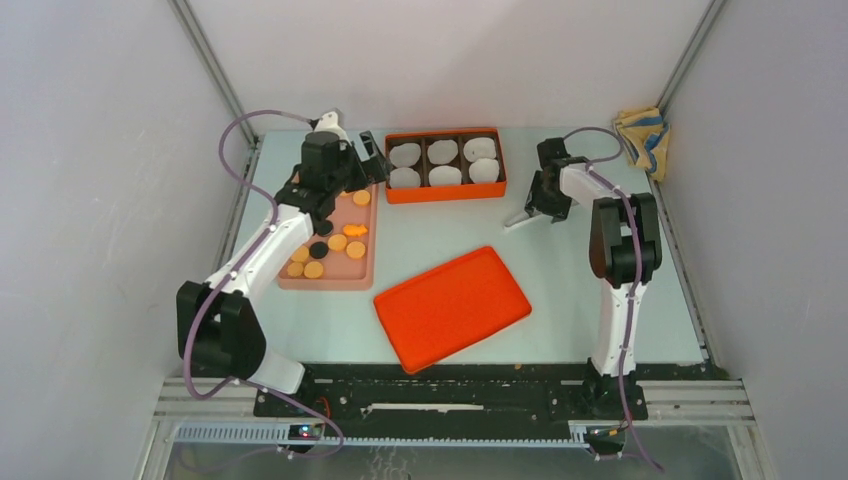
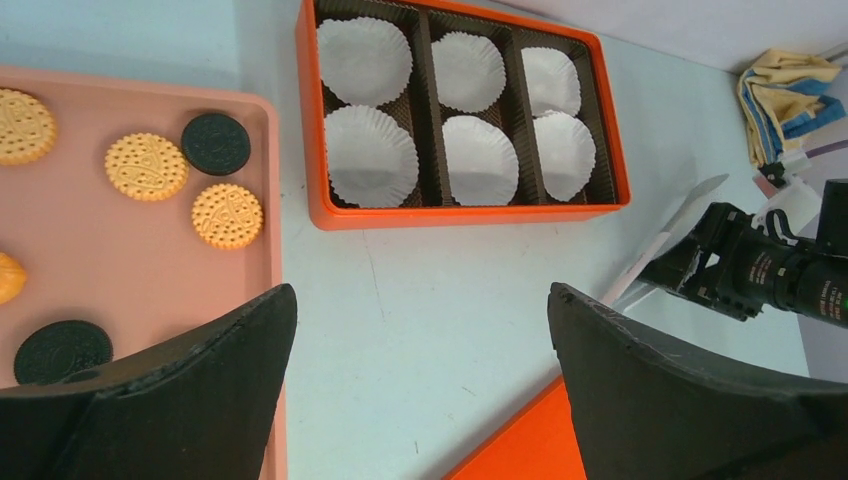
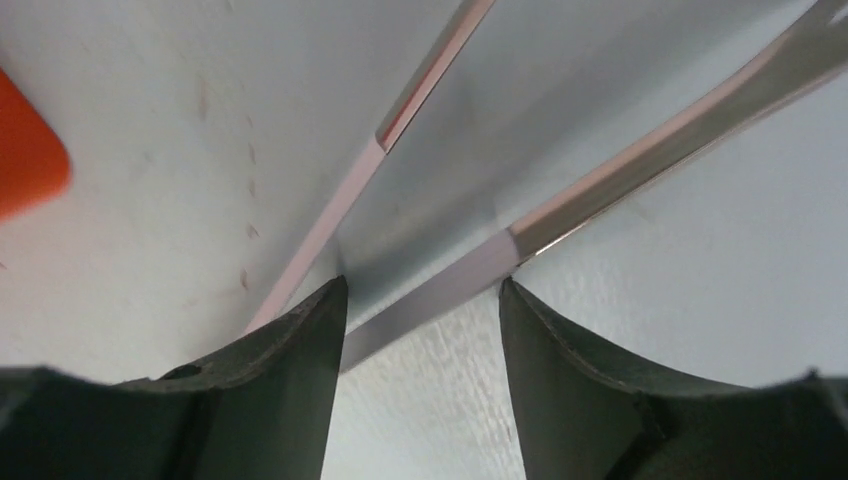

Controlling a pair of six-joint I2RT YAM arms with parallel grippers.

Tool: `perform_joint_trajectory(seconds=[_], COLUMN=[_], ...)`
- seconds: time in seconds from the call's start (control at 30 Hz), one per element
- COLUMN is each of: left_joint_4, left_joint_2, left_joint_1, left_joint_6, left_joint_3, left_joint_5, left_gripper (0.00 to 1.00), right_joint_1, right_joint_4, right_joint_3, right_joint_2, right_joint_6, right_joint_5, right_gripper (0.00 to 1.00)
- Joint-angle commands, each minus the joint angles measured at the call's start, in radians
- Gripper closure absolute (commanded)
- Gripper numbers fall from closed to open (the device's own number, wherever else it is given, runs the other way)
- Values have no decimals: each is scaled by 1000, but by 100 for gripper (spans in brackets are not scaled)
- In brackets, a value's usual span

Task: Pack the cookies

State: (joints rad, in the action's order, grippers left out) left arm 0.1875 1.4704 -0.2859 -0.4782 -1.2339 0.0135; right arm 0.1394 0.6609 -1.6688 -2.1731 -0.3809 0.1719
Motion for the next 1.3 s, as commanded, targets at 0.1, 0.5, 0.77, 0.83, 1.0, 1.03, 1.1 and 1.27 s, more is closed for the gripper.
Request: perform_joint_trajectory(seconds=[0.1, 0.5, 0.77, 0.83, 1.0, 1.03, 1.1, 1.27], left_joint_4=[-42, 63, -10, -37, -55, -55, -55, -55], left_joint_2=[-25, 216, 254, 259, 309, 317, 328, 318], left_joint_1=[-28, -195, -279, -299, -357, -364, -375, -393], left_joint_6=[6, 81, 109, 89, 60, 57, 46, 39], left_joint_3=[42, -252, -208, -208, -260, -266, -273, -259], left_joint_5=[-74, -161, -182, -204, -213, -211, -207, -164], left_gripper=[0, 0, 0, 0, 0, 0, 0, 0], right_joint_1=[9, 46, 116, 137, 234, 264, 307, 381], right_joint_4=[-12, 23, 43, 66, 103, 106, 112, 119], right_joint_3=[172, 280, 279, 255, 180, 168, 141, 95], right_joint_2=[106, 308, 507, 526, 507, 498, 477, 438], right_joint_6=[-3, 55, 95, 101, 104, 102, 95, 75], right_joint_5=[-33, 38, -18, -44, -47, -45, -45, -47], right_gripper=[48, 100, 100, 100, 100, 100, 100, 100])
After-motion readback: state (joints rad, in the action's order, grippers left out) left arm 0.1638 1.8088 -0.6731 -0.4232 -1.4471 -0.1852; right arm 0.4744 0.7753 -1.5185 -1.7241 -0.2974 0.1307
